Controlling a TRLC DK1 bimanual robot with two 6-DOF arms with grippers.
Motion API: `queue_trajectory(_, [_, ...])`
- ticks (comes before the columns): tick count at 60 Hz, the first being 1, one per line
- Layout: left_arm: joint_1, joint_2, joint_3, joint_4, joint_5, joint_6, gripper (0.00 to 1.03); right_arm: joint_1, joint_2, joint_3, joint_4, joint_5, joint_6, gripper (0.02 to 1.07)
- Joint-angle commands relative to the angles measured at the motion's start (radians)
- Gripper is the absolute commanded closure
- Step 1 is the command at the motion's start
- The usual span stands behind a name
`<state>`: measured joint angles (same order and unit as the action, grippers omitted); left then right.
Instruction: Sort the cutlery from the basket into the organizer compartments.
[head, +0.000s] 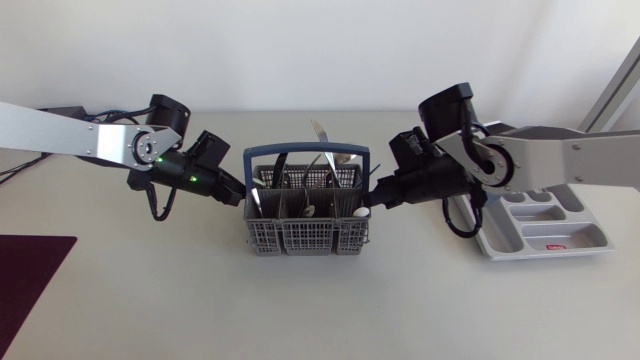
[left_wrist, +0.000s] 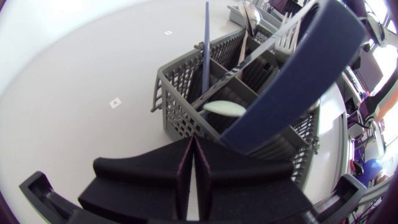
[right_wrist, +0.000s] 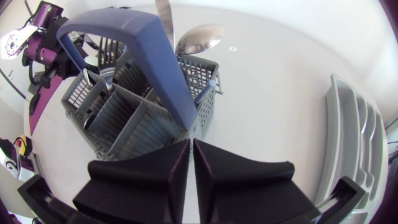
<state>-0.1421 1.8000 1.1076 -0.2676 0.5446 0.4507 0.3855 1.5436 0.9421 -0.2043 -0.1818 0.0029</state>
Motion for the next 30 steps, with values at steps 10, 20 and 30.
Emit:
queue_trajectory(10, [0.078, -0.225, -0.135, 0.004, 0.018, 0.085, 0.95, -0.004, -0.200, -0.138, -0.006, 0.022, -0.029, 0.59])
queue_trajectory(20, [0.073, -0.376, -0.223, 0.001, 0.018, 0.102, 0.92, 0.000, -0.324, -0.200, -0.040, 0.021, -0.066, 0.35])
queue_trajectory(30, [-0.013, -0.470, -0.232, -0.062, -0.003, 0.102, 0.88, 0.010, -0.396, -0.241, -0.067, 0.021, -0.076, 0.21])
